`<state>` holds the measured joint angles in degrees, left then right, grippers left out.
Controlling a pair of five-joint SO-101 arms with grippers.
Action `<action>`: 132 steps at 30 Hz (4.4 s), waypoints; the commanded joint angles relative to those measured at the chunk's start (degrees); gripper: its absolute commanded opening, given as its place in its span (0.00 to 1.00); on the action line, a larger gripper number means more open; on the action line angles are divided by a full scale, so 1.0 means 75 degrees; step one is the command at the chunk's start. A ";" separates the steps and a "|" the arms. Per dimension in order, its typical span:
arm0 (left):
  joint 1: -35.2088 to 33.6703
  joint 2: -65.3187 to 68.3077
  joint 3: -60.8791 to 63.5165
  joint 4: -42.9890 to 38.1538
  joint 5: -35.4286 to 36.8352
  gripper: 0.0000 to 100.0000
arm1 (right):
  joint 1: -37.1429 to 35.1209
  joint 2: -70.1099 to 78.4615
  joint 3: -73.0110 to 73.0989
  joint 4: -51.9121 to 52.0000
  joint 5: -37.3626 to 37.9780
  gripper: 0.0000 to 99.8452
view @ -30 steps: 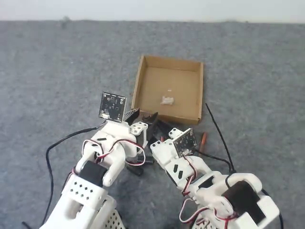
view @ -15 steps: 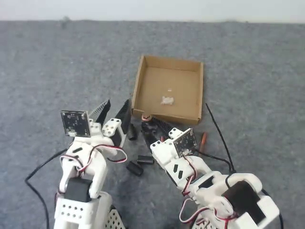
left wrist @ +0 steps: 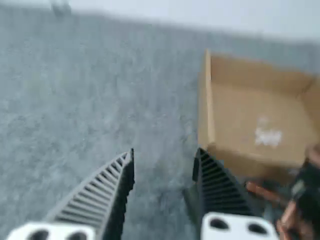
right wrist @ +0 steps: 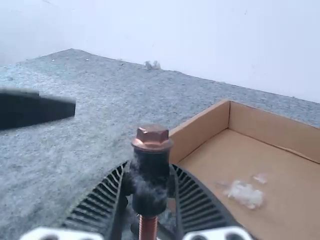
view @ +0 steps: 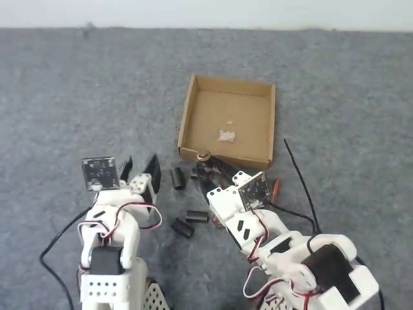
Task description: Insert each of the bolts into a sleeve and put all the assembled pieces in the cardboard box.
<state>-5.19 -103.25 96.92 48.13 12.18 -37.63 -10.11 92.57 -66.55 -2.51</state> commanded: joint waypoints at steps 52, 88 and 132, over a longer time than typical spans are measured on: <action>-0.1606 -0.0129 -0.0053 0.1067 -0.0785 0.01 | 0.1014 -0.6453 0.0035 0.6183 -0.0563 0.01; -0.1606 -0.0129 -0.0053 0.1078 -0.0785 0.01 | 0.2678 -0.5433 -0.6494 1.4634 -0.0270 0.01; -0.1582 -0.0129 -0.0053 0.1067 -0.0785 0.01 | 0.3417 0.1905 -0.9670 1.3462 -0.0598 0.16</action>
<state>-16.88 -103.25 96.92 57.01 6.90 -12.66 5.27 23.30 35.43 -6.37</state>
